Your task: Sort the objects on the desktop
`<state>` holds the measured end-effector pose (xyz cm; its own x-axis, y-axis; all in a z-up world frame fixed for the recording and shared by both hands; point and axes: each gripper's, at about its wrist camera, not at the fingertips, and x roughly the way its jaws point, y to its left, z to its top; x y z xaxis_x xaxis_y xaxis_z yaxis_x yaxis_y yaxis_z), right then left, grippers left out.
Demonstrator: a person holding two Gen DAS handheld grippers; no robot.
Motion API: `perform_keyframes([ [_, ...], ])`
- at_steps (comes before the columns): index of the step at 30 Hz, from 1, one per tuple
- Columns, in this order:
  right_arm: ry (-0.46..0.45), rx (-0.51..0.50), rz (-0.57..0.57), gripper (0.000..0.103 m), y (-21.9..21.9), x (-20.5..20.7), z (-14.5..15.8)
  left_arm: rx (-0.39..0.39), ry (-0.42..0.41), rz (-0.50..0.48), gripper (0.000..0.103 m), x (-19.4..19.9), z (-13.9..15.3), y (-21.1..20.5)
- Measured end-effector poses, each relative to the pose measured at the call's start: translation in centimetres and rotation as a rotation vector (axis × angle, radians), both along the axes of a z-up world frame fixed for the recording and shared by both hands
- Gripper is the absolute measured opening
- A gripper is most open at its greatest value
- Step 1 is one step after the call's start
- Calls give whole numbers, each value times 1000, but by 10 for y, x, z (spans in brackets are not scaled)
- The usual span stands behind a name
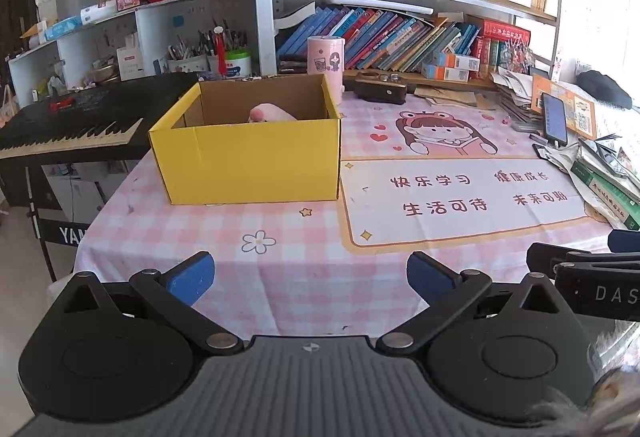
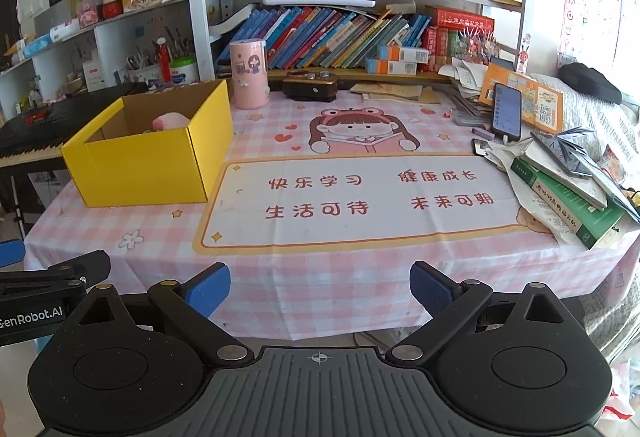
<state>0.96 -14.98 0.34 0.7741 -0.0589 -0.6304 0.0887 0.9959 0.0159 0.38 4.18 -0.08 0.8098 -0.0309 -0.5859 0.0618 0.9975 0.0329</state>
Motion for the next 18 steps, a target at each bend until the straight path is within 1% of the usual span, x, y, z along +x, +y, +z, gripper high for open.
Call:
perform_keyframes([
  [14,4,2,-1,98,-1,1,0,-5,7,-14,103,2,-2,-2],
  [18,18,5,-4,98,-3,2,-6,0,17,-18,103,4,-3,-3],
])
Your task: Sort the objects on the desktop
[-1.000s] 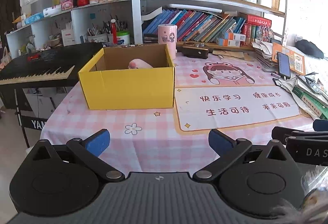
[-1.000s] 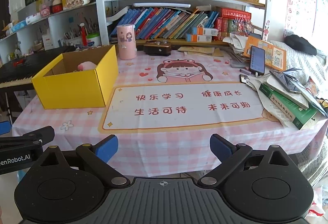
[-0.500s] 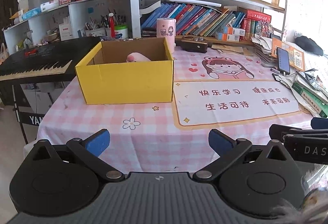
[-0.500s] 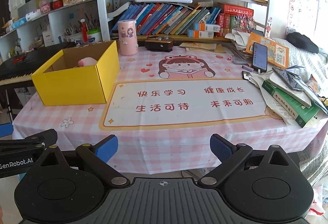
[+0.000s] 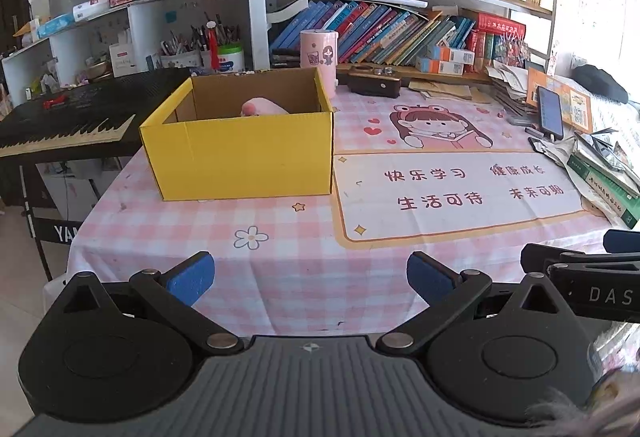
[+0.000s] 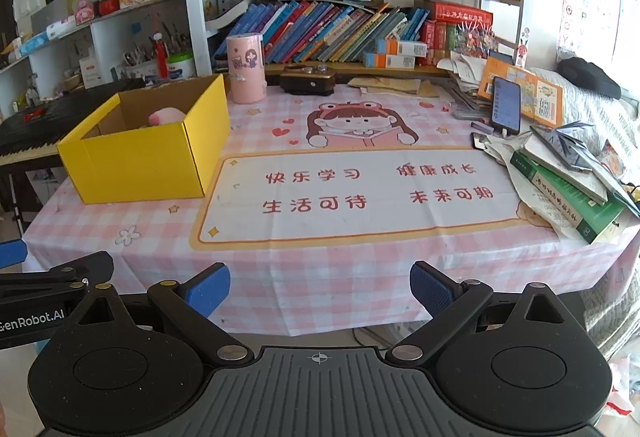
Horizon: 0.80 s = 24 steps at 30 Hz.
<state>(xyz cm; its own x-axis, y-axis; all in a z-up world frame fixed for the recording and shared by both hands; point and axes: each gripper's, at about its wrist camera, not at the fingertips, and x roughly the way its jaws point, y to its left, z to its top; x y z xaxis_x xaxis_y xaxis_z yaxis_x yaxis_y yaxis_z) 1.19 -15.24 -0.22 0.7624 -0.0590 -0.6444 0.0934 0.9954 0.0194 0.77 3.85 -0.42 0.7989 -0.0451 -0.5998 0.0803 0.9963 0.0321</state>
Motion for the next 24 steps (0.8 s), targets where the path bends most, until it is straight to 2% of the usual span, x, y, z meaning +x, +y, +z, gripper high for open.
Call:
perform_keyframes([
  [24,-7,-5,14,98,4,0,3,0,7,4,103,2,2,0],
])
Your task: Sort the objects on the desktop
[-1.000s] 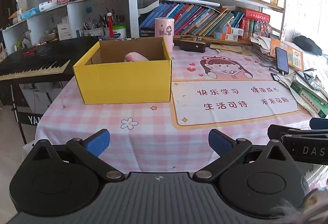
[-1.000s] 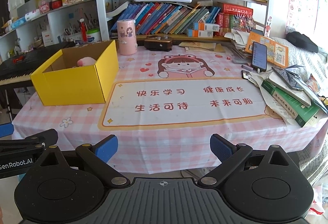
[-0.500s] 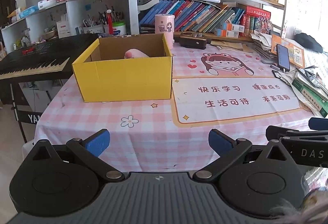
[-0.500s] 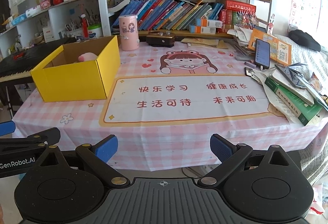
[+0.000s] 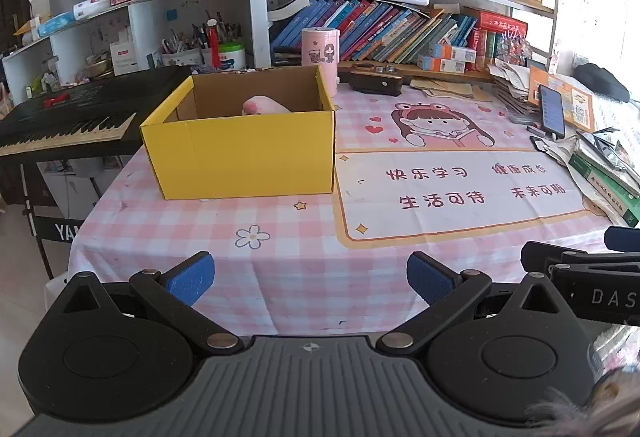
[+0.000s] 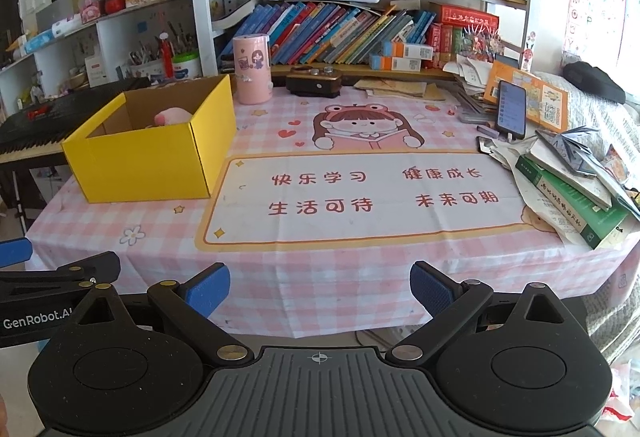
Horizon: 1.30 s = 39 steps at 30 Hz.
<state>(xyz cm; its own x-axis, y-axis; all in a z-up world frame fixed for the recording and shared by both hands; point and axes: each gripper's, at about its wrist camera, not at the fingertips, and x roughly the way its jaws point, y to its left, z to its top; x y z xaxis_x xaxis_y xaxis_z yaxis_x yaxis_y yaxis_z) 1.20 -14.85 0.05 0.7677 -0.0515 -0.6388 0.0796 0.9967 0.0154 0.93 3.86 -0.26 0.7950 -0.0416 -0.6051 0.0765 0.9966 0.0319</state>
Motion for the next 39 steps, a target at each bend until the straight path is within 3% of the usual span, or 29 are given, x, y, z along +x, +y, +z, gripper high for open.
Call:
perform_keyframes([
  [39,6,7,-2,98,-5,-2,0,4,9,2,103,-4,-3,-3],
])
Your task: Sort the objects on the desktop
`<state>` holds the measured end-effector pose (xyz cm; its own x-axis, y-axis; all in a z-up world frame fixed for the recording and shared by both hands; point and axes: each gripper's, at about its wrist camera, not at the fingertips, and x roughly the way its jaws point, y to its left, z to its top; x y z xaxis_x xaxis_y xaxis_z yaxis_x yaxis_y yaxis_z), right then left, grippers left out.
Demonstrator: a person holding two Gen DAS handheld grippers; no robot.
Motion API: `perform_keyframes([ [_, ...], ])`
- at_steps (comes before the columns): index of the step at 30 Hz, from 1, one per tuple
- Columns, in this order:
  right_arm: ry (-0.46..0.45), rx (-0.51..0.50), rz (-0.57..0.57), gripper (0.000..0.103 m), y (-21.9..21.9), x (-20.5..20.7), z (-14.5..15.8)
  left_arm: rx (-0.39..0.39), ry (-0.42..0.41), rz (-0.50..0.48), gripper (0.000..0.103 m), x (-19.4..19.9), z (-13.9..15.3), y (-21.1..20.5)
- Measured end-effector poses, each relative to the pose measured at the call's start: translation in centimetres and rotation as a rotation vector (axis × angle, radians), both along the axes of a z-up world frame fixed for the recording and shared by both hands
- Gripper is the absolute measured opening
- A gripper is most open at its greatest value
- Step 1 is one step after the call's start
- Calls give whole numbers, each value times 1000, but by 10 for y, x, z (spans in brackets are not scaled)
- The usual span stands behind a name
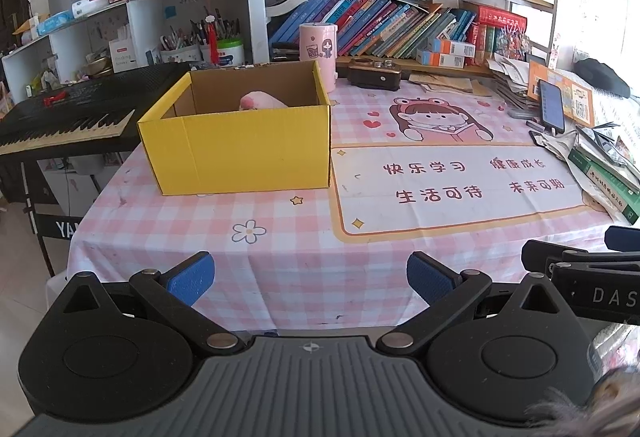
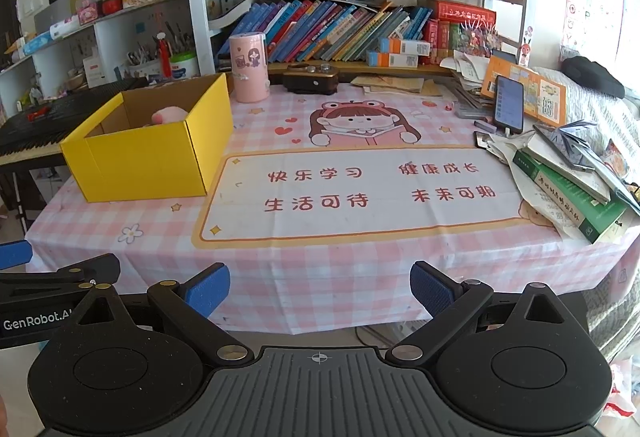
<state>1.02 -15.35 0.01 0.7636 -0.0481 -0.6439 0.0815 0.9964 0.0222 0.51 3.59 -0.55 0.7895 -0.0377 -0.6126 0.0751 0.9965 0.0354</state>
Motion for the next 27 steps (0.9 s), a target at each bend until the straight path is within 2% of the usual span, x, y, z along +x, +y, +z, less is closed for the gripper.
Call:
perform_keyframes([
  [27,21,-1,0,98,-2,7,-7,-24,25,-5,103,10,-8,1],
])
